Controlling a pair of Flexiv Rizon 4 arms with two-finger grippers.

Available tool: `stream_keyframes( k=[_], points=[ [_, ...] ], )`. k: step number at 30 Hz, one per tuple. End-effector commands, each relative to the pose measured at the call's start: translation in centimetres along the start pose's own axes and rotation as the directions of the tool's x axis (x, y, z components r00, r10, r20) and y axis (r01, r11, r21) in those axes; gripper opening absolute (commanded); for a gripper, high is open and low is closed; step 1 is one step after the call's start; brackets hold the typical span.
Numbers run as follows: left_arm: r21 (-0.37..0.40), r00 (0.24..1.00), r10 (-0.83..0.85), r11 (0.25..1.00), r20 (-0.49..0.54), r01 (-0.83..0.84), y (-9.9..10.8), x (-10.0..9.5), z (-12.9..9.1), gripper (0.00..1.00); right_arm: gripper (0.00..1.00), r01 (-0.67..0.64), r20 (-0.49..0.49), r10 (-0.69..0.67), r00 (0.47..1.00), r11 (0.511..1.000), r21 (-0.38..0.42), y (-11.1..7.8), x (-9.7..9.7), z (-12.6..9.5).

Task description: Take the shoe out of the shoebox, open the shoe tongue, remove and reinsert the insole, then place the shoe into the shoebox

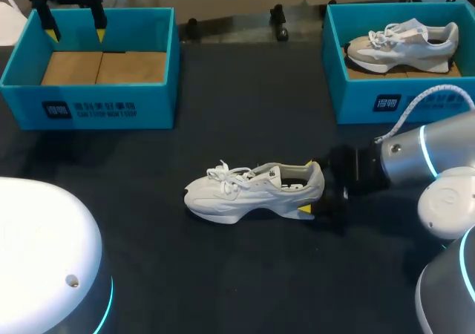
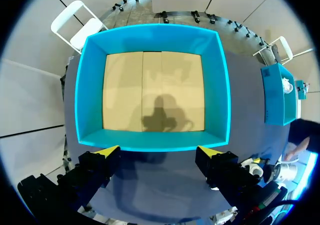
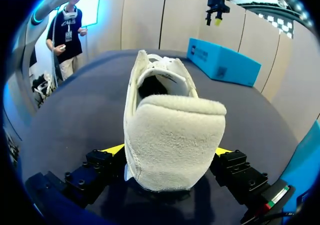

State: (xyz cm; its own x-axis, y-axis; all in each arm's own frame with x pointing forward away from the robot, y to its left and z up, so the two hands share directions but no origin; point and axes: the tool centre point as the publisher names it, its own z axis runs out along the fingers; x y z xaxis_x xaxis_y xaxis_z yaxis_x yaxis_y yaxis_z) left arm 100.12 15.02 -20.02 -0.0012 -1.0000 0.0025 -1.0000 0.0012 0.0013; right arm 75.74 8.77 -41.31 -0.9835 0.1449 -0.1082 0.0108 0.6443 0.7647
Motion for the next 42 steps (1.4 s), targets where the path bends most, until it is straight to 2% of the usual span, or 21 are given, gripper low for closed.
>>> stream_keyframes(
  k=[1,7,9,11,42],
  points=[
    [0.002,1.0,0.0,1.0,0.0,0.0,0.1,0.0,0.02,1.0,1.0,-0.002,0.002,0.002,1.0,1.0,-0.004,-0.29,-0.06,0.42],
    [0.002,1.0,0.0,1.0,0.0,0.0,0.1,0.0,0.02,1.0,1.0,-0.006,-0.002,0.006,1.0,1.0,-0.009,-0.44,-0.02,0.61],
    [0.002,1.0,0.0,1.0,0.0,0.0,0.1,0.0,0.02,1.0,0.4,-0.004,-0.007,0.004,1.0,1.0,-0.007,-0.43,-0.02,0.66],
    [0.002,1.0,0.0,1.0,0.0,0.0,0.1,0.0,0.02,1.0,0.0,-0.001,-0.012,0.001,1.0,1.0,-0.007,-0.39,0.0,0.68],
    [0.002,1.0,0.0,1.0,0.0,0.0,0.1,0.0,0.02,1.0,0.0,0.01,-0.04,-0.01,0.999,1.0,-0.004,-0.36,-0.69,0.48]
  ],
)
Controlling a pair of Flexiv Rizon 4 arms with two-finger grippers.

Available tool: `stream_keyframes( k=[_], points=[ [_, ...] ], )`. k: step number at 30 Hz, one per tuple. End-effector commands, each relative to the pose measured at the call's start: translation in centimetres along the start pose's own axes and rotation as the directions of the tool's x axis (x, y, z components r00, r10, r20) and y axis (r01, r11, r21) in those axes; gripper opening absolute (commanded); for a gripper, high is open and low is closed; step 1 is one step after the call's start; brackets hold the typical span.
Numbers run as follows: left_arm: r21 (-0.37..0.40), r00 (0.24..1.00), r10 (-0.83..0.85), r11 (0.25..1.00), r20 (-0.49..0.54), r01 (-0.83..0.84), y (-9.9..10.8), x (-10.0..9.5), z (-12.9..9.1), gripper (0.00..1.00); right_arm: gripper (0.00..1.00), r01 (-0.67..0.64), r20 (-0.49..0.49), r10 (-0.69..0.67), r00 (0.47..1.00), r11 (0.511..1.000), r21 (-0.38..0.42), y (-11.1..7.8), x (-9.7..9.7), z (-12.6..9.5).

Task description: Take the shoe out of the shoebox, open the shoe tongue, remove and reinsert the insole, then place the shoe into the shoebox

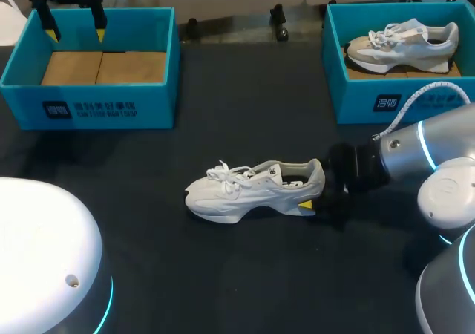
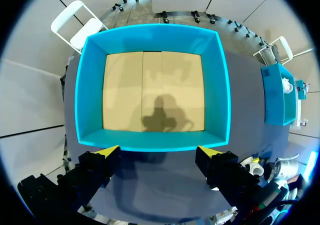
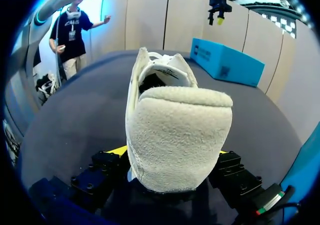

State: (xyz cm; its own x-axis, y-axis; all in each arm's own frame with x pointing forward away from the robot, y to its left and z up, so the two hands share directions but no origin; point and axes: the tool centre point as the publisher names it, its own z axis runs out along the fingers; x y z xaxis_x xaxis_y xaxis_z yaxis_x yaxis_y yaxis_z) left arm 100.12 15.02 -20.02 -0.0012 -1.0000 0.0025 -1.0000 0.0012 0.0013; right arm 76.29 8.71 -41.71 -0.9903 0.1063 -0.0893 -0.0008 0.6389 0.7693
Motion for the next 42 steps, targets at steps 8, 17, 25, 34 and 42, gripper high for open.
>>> stream_keyframes(
  k=[8,17,25,34,42],
  points=[
    [0.002,1.0,0.0,1.0,0.0,0.0,0.1,0.0,0.0,1.0,0.0,0.0,0.002,0.0,1.0,1.0,0.005,0.0,-0.2,0.2],
    [0.006,0.999,-0.053,0.999,-0.003,0.053,4.2,1.4,0.5,1.0,0.0,0.0,0.002,0.0,1.0,1.0,0.005,0.0,-0.2,0.2],
    [0.022,0.998,-0.062,0.998,0.019,0.062,8.6,3.6,0.3,1.0,0.0,0.0,0.002,0.0,1.0,1.0,0.005,0.0,-0.2,0.2],
    [0.025,0.993,-0.11,0.994,0.042,0.109,13.8,6.7,0.6,1.0,0.0,0.0,0.002,0.0,1.0,1.0,0.005,0.0,-0.2,0.2],
    [0.008,0.993,-0.105,0.994,0.053,0.105,18.7,11.0,1.2,1.0,0.0,0.0,0.002,0.0,1.0,1.0,0.005,0.0,-0.2,0.2]
  ],
)
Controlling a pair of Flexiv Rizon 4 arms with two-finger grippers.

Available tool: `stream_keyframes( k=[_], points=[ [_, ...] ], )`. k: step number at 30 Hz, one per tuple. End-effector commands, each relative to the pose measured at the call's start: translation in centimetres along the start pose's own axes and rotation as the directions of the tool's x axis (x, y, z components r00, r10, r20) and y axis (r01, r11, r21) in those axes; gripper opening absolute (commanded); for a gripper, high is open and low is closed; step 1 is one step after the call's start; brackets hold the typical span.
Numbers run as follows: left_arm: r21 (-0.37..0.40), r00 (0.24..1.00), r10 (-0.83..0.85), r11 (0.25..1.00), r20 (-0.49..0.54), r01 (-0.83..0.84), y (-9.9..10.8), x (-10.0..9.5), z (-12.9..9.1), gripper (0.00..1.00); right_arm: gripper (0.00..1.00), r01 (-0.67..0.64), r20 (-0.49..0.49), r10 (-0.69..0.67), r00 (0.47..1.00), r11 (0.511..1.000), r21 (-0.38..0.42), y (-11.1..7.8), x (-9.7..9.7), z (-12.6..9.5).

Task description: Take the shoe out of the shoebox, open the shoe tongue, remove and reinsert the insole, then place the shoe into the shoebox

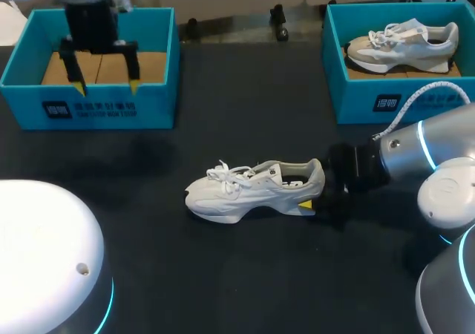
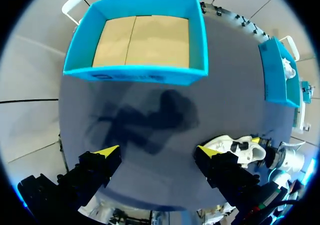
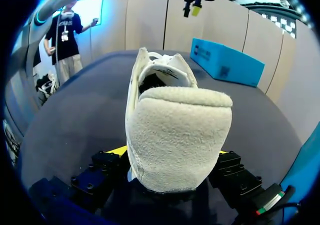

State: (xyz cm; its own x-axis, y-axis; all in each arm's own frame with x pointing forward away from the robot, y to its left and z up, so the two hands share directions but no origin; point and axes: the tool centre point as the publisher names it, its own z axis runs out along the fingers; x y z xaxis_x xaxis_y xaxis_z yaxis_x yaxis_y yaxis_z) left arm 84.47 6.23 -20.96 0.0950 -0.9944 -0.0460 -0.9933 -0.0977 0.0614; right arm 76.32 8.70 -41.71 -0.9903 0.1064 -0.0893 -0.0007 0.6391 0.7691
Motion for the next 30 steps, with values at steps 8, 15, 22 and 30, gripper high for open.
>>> stream_keyframes(
  k=[8,15,22,30],
  points=[
    [0.079,1.0,0.01,0.997,-0.007,-0.01,7.8,6.3,1.2,1.0,0.0,0.0,0.002,0.0,1.0,1.0,0.005,0.0,-0.2,0.2],
    [0.093,0.999,0.034,0.995,-0.024,-0.032,10.3,10.2,2.2,1.0,0.0,0.0,0.002,0.0,1.0,1.0,0.005,0.0,-0.2,0.2],
    [0.09,0.996,0.081,0.993,-0.027,-0.079,12.2,13.8,3.1,1.0,0.0,0.0,0.002,0.0,1.0,1.0,0.005,0.0,-0.2,0.2],
    [0.081,0.991,0.132,0.988,-0.02,-0.13,13.7,17.8,4.6,1.0,0.0,0.0,0.002,0.0,1.0,1.0,0.005,0.0,-0.2,0.2]
  ],
)
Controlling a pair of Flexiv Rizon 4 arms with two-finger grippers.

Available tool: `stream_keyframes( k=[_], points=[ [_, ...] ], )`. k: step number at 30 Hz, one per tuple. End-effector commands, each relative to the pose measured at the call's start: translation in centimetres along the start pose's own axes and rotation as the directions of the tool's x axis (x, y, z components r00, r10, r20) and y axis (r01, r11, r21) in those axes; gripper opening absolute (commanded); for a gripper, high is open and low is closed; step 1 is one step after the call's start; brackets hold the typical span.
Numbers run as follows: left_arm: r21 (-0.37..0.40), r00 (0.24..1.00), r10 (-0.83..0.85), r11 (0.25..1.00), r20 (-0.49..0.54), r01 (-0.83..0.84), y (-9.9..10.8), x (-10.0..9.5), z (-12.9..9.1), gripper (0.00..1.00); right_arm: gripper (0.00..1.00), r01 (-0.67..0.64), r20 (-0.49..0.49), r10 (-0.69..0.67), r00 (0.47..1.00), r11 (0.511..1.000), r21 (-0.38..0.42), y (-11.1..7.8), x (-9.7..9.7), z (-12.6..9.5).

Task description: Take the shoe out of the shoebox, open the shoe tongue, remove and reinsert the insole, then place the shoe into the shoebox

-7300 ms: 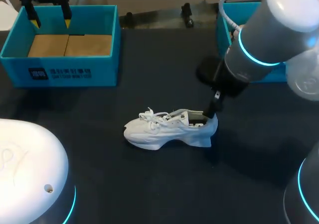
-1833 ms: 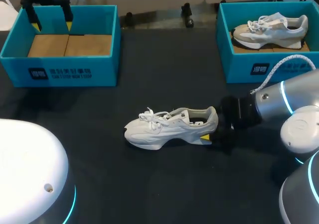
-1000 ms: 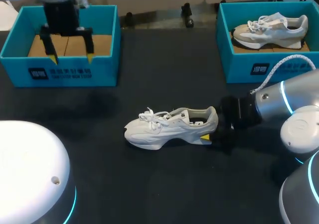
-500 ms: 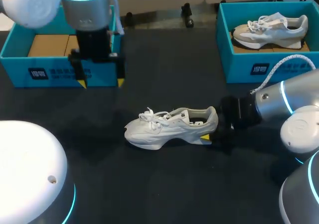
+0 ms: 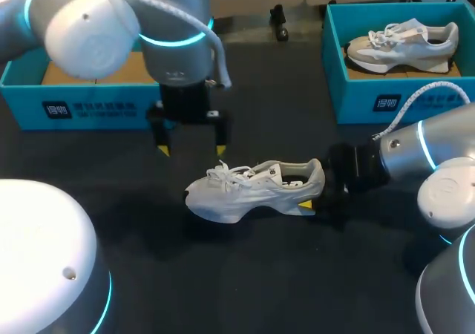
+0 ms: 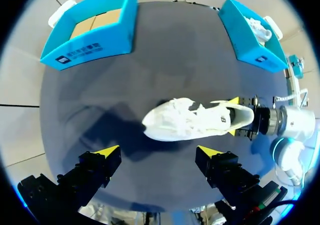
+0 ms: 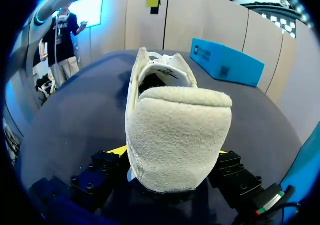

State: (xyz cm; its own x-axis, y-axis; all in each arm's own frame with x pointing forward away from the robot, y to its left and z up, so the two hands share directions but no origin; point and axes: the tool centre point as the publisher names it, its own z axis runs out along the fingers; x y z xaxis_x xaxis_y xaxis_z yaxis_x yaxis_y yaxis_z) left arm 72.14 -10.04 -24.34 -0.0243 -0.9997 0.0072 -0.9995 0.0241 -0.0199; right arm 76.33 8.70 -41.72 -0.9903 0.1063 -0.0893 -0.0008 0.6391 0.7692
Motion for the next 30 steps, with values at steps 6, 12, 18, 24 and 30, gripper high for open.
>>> stream_keyframes(
  k=[6,12,18,24,30],
  points=[
    [-0.014,0.998,0.048,0.999,0.027,-0.048,-0.1,5.6,2.1,1.0,0.0,0.0,0.002,0.0,1.0,1.0,0.005,0.0,-0.1,0.2],
    [-0.017,0.996,0.08,0.997,0.033,-0.079,-0.5,8.1,3.2,1.0,0.0,0.0,0.002,0.0,1.0,1.0,0.005,0.0,-0.1,0.2],
    [-0.026,0.995,0.094,0.995,0.024,-0.093,-0.9,10.0,4.3,1.0,0.0,0.0,0.002,0.0,1.0,1.0,0.005,0.0,-0.1,0.2],
    [-0.017,0.993,0.108,0.994,0.038,-0.107,-1.1,11.4,5.3,1.0,0.0,0.0,0.002,0.0,1.0,1.0,0.005,0.0,-0.1,0.2],
    [-0.023,0.992,0.114,0.993,0.049,-0.113,-1.7,12.3,6.8,1.0,0.0,0.0,0.002,0.0,1.0,1.0,0.005,0.0,-0.1,0.2]
  ],
)
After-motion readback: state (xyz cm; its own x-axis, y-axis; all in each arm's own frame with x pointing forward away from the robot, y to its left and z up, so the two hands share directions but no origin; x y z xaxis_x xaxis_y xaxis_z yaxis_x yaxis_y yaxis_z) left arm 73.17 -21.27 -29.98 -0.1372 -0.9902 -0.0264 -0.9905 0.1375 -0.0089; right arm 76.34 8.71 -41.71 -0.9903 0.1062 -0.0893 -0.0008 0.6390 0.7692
